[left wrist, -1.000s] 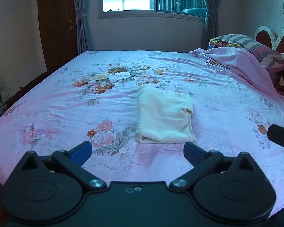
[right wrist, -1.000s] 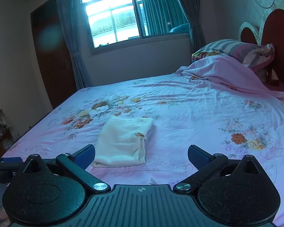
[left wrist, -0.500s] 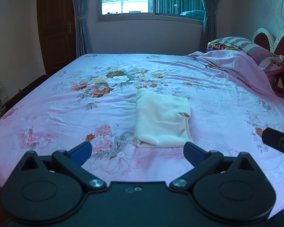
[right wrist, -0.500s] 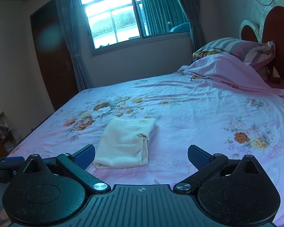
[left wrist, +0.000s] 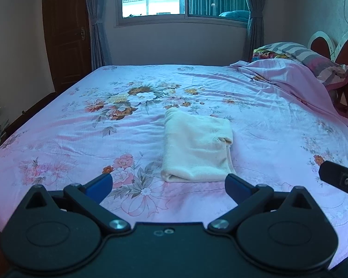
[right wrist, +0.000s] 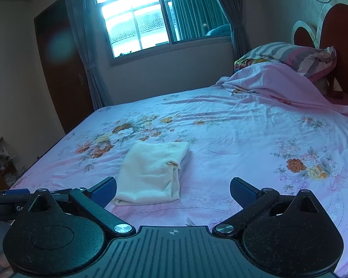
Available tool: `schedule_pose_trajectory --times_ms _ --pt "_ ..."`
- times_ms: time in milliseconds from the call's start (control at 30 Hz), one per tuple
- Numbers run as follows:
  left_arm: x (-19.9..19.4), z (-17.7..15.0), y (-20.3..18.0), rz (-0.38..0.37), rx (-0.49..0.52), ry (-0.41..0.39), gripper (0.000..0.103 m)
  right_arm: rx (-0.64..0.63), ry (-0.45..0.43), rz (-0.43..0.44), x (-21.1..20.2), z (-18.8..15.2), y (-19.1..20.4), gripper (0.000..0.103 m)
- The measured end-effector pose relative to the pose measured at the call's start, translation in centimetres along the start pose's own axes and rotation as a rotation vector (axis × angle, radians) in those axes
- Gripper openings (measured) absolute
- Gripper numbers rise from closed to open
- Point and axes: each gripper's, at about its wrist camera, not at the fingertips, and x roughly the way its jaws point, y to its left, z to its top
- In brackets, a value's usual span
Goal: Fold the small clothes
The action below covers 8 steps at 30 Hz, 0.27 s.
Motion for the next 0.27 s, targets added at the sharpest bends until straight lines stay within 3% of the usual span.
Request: schedule_pose_trajectory --times_ms 267 --pt "2.1 1.0 -0.7 -0.074 0.040 -0.012 0.102 0.012 0.004 -0.013 1.1 0.2 -0.4 0.103"
